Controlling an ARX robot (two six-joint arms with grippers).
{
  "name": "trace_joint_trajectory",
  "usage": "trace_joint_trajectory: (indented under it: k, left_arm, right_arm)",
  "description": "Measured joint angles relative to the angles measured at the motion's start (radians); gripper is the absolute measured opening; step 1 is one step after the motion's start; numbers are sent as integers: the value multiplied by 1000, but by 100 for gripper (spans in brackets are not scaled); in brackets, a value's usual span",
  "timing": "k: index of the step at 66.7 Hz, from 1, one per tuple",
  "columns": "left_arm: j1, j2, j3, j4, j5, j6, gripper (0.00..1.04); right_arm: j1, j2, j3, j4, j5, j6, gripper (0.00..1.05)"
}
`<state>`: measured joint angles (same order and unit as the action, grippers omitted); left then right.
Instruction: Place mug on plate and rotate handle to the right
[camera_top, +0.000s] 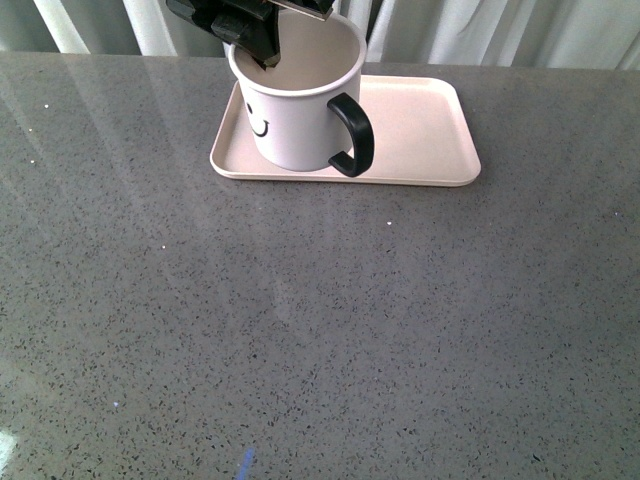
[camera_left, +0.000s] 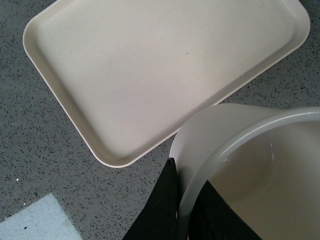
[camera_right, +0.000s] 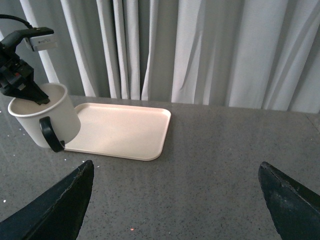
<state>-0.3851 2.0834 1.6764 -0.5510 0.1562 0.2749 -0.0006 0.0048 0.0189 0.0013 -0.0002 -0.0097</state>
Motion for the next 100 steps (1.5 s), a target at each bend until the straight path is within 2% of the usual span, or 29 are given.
trace_joint_trajectory:
  k: [35,57,76,100]
  left_arm:
    - [0,7,18,-28,-3,1,2]
    - [-5,267,445,-230,7,-2,2]
    - [-9,587,953,-479,1,-14,2]
    - [-11,736,1178,-550,17,-36,2]
  right_arm:
    - [0,0,0,0,0,0,96]
    - [0,0,0,0,0,0,96]
    - [0,0,0,0,0,0,96]
    - [0,0,0,0,0,0,96]
